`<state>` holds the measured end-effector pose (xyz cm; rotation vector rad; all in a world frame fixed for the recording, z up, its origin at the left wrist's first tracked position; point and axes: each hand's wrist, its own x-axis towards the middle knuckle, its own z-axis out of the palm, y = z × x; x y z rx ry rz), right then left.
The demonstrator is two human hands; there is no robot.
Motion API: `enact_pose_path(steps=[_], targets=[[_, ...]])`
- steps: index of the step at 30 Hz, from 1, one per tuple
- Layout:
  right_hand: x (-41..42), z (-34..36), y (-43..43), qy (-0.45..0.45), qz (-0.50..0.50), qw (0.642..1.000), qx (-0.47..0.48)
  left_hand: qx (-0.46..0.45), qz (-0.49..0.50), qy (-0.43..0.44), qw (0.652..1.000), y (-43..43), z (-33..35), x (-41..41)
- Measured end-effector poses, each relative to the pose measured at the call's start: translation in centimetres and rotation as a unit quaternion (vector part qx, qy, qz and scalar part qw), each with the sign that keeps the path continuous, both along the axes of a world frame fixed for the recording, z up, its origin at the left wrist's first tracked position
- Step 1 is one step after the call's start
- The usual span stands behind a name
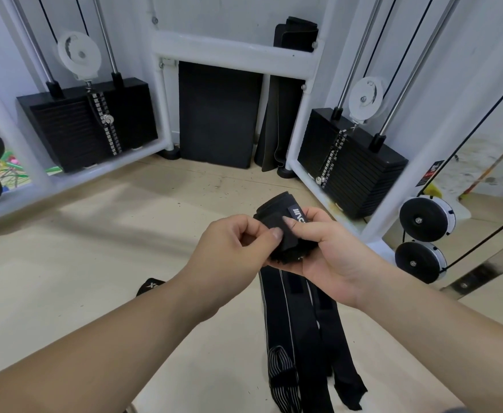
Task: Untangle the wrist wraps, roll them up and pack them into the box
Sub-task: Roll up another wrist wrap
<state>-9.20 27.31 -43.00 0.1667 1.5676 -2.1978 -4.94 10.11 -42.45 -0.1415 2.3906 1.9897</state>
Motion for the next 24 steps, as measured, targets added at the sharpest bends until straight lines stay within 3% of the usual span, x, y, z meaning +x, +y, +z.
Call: enact_pose_path(steps=[8,13,24], targets=[[0.8,0.6,-0.3,0.057,0.071,0.995,0.037,0.019,0.055,0.019,0.998,0.1,0.0,-0.2],[1.0,0.4,-1.0,0.072,0.027,0.996,0.052,0.02,0.023,0.008,1.0,0.1,0.1,0.1],[-1.1,0.3,-0.2,-0.038,-0.053,0.998,-0.023,0.05,0.047,-0.108,0.992,-0.6,-0.4,-1.2]])
